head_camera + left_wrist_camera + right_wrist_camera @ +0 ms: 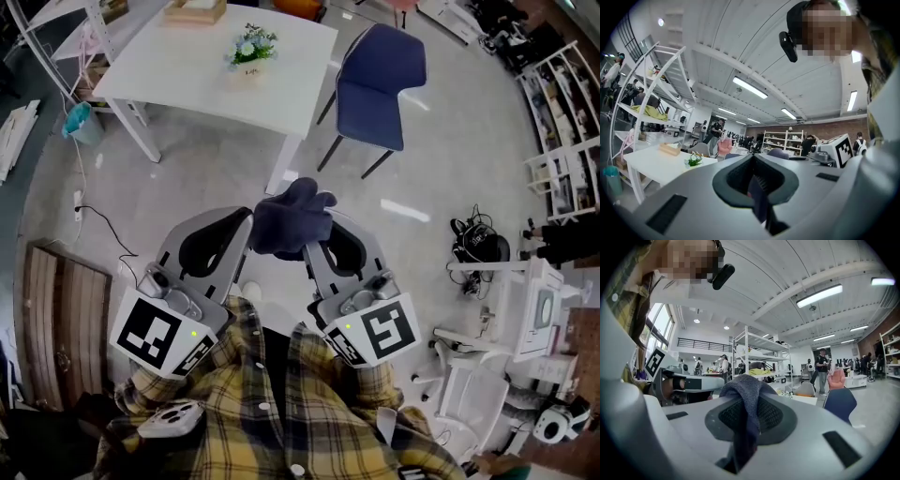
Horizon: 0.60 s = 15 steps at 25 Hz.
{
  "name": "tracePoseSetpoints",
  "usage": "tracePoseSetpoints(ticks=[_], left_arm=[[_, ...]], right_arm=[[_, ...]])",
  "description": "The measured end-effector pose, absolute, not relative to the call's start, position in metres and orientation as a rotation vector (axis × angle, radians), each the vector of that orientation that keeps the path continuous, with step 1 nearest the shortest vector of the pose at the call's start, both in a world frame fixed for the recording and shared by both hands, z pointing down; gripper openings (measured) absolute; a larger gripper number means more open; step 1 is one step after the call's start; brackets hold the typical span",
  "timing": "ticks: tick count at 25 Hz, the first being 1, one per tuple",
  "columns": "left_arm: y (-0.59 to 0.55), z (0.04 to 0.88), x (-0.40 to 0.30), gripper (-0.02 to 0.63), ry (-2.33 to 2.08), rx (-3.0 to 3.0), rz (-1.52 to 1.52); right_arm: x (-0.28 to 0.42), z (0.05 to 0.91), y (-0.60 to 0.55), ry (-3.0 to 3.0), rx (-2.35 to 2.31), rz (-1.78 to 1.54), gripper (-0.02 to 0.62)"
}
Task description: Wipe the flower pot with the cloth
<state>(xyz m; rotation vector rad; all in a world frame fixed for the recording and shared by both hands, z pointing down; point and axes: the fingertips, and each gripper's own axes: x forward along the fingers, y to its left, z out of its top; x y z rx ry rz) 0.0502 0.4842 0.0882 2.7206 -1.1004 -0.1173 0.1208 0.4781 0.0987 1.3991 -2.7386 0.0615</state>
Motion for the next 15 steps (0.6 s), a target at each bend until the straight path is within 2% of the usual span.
tracePoseSetpoints(ticks=[8,15], left_arm=[[0.469,0.097,0.040,0.009,-1.130,2.686,-0.109],[0.413,0.105,0.016,0.009,-1.102,2.678,-0.115]], right_arm=[[0.114,0.106,0.462,-2.752,1.368,0.095,0.035],[0.096,0.110,0.408,-2.713,1.414,0.107,0.035]])
